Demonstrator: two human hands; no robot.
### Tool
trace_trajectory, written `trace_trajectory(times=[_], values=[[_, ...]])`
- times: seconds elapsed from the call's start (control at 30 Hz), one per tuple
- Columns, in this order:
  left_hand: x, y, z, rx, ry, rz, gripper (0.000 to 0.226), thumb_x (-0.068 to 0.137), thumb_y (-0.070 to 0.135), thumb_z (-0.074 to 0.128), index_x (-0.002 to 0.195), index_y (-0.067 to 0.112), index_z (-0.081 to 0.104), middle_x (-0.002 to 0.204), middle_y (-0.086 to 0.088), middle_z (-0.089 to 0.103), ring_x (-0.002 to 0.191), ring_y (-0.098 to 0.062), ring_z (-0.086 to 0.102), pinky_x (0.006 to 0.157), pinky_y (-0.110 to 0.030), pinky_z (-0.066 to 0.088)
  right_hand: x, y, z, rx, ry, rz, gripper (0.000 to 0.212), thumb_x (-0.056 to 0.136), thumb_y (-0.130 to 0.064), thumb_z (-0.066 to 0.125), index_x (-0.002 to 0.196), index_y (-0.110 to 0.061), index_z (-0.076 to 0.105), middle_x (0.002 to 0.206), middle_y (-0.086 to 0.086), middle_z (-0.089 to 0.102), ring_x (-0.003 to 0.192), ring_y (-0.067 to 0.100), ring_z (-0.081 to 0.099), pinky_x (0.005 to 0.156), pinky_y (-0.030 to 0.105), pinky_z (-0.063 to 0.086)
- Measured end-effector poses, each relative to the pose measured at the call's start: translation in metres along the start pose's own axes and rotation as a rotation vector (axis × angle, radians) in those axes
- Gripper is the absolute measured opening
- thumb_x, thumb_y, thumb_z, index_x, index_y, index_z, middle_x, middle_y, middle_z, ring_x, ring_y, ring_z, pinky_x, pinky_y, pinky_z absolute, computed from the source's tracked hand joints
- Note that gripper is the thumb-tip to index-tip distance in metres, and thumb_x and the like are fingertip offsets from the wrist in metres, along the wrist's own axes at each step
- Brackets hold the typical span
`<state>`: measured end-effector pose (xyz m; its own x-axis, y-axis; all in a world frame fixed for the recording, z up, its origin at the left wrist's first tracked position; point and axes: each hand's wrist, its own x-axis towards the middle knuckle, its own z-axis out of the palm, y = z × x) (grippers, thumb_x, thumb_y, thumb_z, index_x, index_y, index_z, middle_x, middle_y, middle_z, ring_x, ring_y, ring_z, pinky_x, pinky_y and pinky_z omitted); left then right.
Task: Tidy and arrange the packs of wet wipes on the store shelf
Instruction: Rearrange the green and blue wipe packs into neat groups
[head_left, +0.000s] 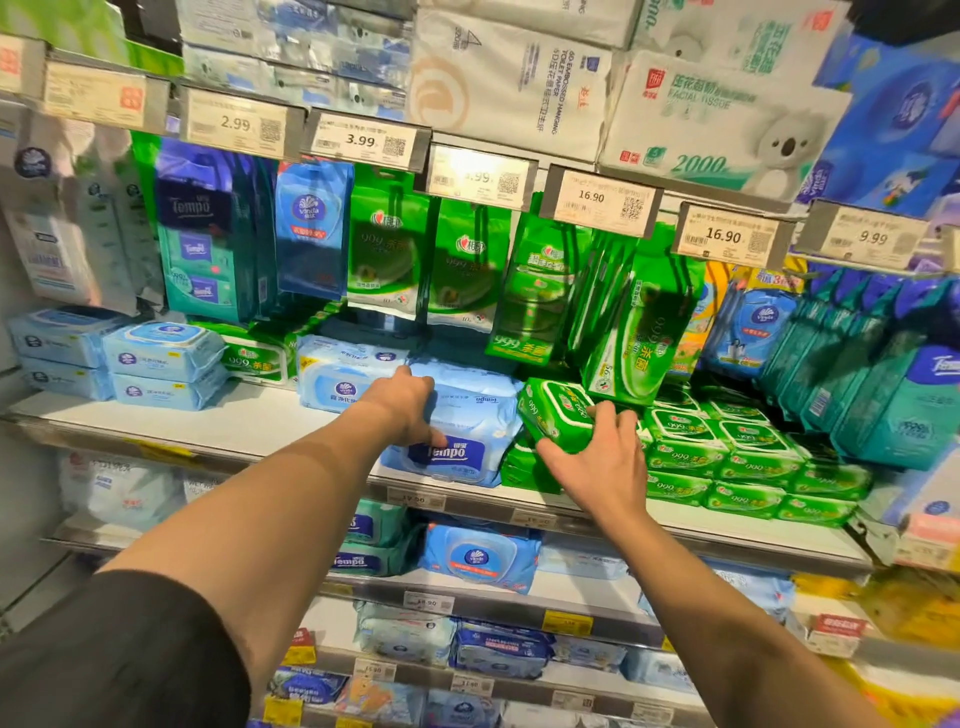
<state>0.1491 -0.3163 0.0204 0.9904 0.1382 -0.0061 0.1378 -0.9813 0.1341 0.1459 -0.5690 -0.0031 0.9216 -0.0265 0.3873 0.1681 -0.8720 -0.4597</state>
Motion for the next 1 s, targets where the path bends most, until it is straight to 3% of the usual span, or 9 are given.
trace_trajectory(times=[0.23, 0.47, 0.8, 1.0], values=[[0.002, 0.001, -0.001, 0.056, -0.017, 0.021, 0.064, 0.074, 0.065, 0.07, 0.115, 0.016, 0.059, 0.116, -0.011, 0.05, 0.098, -0.028, 0.058, 0.086, -0.037, 0.052, 0.015, -0.024, 0.002, -0.101, -0.051, 0.08, 0.081, 0.074, -0.063, 0.063, 0.128, -0.01, 0.035, 0.123, 0.019, 0.043, 0.105, 0.041, 0.056, 0.075, 0.04, 0.043], [0.002, -0.001, -0.003, 0.069, 0.001, 0.041, 0.052, 0.076, 0.062, 0.07, 0.098, 0.015, 0.061, 0.1, -0.008, 0.057, 0.087, -0.024, 0.056, 0.075, -0.033, 0.051, 0.029, -0.037, -0.004, -0.271, -0.139, 0.076, 0.076, 0.075, -0.066, 0.065, 0.125, -0.016, 0.037, 0.127, 0.021, 0.042, 0.102, 0.039, 0.059, 0.069, 0.037, 0.042], [0.007, -0.014, -0.001, 0.034, 0.013, 0.02, 0.062, 0.074, 0.063, 0.072, 0.109, 0.012, 0.062, 0.109, -0.009, 0.064, 0.092, -0.024, 0.058, 0.077, -0.034, 0.051, 0.032, -0.042, -0.007, -0.396, -0.272, 0.009, 0.082, 0.072, -0.065, 0.071, 0.133, -0.022, 0.038, 0.144, 0.022, 0.032, 0.112, 0.04, 0.057, 0.07, 0.036, 0.042], [0.009, -0.022, 0.0, 0.017, 0.009, 0.006, 0.071, 0.071, 0.065, 0.072, 0.119, 0.013, 0.061, 0.12, -0.008, 0.064, 0.104, -0.027, 0.06, 0.088, -0.039, 0.052, 0.02, -0.04, 0.012, -0.298, -0.246, 0.018, 0.084, 0.074, -0.064, 0.068, 0.135, -0.019, 0.032, 0.128, 0.017, 0.04, 0.107, 0.037, 0.058, 0.078, 0.039, 0.05]])
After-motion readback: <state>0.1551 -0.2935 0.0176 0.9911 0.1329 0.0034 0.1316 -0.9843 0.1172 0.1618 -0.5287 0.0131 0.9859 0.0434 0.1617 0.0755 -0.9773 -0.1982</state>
